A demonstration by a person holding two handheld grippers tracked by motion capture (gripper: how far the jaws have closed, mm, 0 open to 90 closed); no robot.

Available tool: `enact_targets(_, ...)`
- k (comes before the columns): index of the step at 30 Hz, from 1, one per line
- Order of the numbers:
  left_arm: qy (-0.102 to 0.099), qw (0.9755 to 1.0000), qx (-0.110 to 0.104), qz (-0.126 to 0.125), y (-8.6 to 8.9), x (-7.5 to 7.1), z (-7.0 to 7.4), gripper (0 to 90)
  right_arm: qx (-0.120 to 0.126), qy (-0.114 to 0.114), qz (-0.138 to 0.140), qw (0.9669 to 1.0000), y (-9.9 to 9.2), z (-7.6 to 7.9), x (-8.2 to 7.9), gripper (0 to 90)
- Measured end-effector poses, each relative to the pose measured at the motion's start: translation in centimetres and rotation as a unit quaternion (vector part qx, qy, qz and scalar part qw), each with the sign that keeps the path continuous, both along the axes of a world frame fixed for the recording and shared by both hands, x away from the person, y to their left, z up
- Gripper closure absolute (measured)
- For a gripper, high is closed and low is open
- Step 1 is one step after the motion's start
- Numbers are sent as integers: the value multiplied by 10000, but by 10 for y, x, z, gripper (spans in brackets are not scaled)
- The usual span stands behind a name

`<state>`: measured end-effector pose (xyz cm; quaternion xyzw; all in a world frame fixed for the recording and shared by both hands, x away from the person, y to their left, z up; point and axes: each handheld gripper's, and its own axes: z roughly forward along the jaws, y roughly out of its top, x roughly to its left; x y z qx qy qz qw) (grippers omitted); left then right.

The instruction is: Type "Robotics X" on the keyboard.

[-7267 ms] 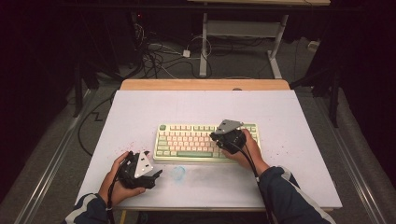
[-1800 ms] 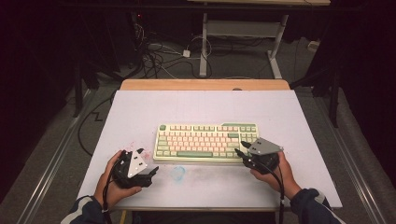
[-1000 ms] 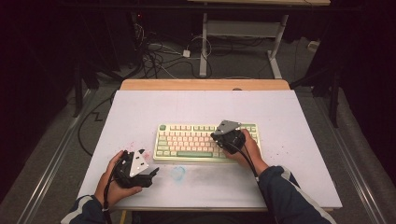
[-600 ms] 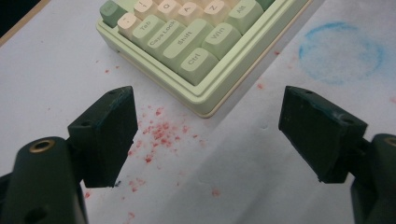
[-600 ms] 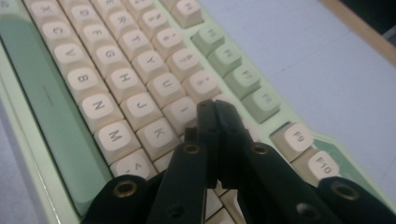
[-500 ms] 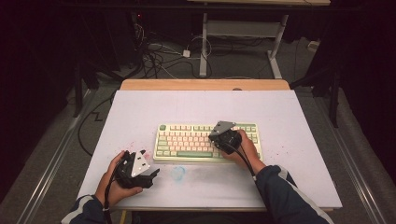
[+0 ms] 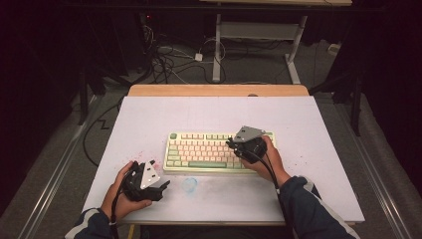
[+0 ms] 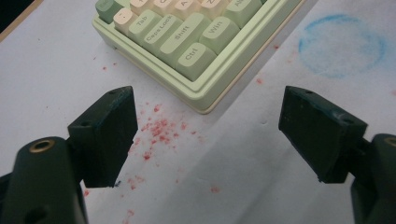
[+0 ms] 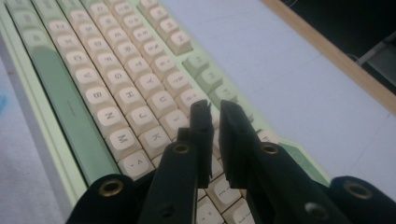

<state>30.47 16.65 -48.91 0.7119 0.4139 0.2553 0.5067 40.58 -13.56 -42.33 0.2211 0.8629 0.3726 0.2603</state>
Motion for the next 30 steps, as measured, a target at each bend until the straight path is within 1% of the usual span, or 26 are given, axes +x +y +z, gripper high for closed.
enact_targets(2, 3, 10000, 13, -6, 0, 0, 0, 184, 46, -42, 12, 10000, -2, 2, -2, 803)
enact_targets(3, -7, 10000, 14, -5, 0, -1, 0, 184, 111, -120, 7, 9999, -7, 7, -6, 788)
enact_targets(4, -11, 10000, 13, -9, 0, -1, 0, 184, 162, -139, -21, 9998, -9, 9, -8, 763)
enact_targets(5, -12, 10000, 11, -6, 0, -1, 0, 184, 162, -139, -21, 9998, -9, 9, -8, 763)
enact_targets(6, -11, 10000, 11, -2, 0, -1, 0, 184, 197, -196, -8, 9996, -12, 12, -10, 737)
enact_targets(7, -10, 10000, 12, -5, 0, -1, 0, 183, 262, -229, -5, 9994, -14, 14, -12, 730)
enact_targets(8, -14, 10000, 17, -10, 0, -1, 0, 184, 346, -259, 4, 9991, -19, 19, -15, 682)
enact_targets(9, -17, 10000, 21, -9, 0, -1, 0, 184, 401, -278, -7, 9988, -21, 21, -17, 657)
enact_targets(10, -16, 10000, 29, -12, 0, -1, 0, 184, 401, -278, -7, 9988, -21, 21, -17, 657)
enact_targets(11, -14, 10000, 29, -14, 1, -1, 0, 184, 443, -325, -4, 9985, -24, 23, -18, 634)
enact_targets(12, 0, 10000, 29, -12, 1, -1, 0, 184, 510, -368, -34, 9980, -28, 26, -22, 579)
enact_targets(13, 6, 10000, 29, -9, 1, -1, 0, 184, 510, -368, -34, 9980, -28, 26, -22, 579)
enact_targets(14, 9, 10000, 60, -11, 1, -1, 0, 184, 516, -420, -29, 9978, -30, 27, -24, 548)
enact_targets(17, -10, 10000, 39, -16, 0, -1, 0, 184, 543, -555, -59, 9970, -36, 28, -31, 488)
enact_targets(18, -12, 10000, 43, -15, 0, -1, 0, 184, 541, -627, -78, 9965, -38, 28, -34, 465)
enact_targets(19, -14, 10000, 39, -16, 0, -1, 0, 184, 445, -821, -179, 9955, -42, 27, -39, 425)
enact_targets(20, -13, 10000, 65, -20, 0, -1, 0, 184, 445, -821, -179, 9955, -42, 27, -39, 425)
enact_targets(22, -25, 10000, 76, -6, 0, -1, 0, 184, 455, -873, -227, 9949, -46, 26, -43, 372)
enact_targets(25, -31, 10000, 79, -4, 0, -1, 0, 184, 490, -974, -275, 9937, -52, 25, -50, 341)
enact_targets(30, -50, 9999, 84, 25, -1, -1, 0, 184, 582, -1041, -427, 9919, -64, 22, -59, 303)
